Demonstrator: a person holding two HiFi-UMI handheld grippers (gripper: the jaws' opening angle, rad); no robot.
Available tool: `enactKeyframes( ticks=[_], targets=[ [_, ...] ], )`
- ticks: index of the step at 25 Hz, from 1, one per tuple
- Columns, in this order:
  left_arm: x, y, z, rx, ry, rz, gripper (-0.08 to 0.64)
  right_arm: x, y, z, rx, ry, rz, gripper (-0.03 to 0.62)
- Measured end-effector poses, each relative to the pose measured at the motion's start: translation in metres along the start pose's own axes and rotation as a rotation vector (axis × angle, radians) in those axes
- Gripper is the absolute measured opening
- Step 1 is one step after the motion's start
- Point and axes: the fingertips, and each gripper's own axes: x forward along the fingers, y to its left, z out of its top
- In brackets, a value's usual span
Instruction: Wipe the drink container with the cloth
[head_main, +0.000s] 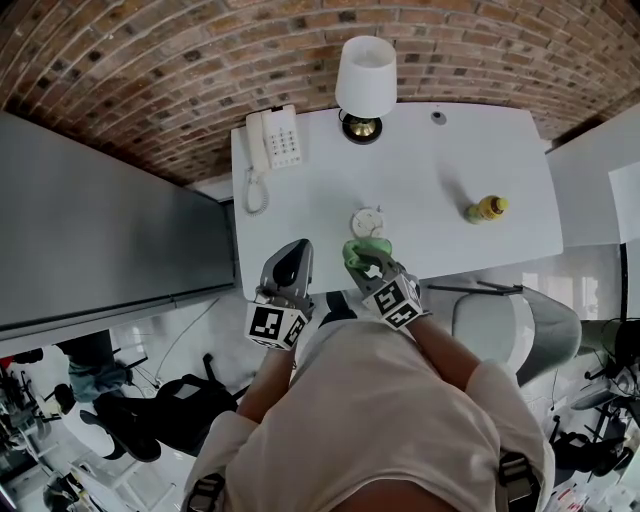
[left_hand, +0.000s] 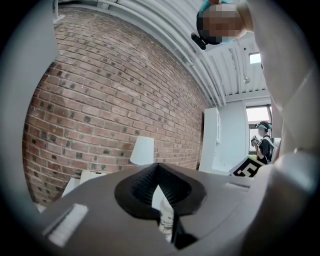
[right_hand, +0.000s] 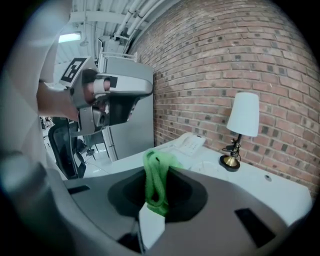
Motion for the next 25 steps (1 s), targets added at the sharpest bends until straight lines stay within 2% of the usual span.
enactKeyframes(
  ticks=[5,9,20,25],
  targets=[
    [0.004,-0.005,0.003,0.013,-0.013,-0.015,0.009,-0.014,-0.001,0.008,0.083,-0.043,0.019,0.064],
    [0.008,-0.007,0.003,0.009,-0.017,-0.014,0.009,-0.038,-0.014,0.017,0.131,-0.078,-0.001,0.064],
    [0.017,-0.017,0.004,0.026,-0.02,-0.021,0.009,-0.104,-0.086,0.03,0.235,-0.163,-0.214,0.063],
    [0.018,-0.019,0.006,0.029,-0.025,-0.014,0.009,-0.099,-0.12,0.035,0.176,-0.164,-0.254,0.063]
  ],
)
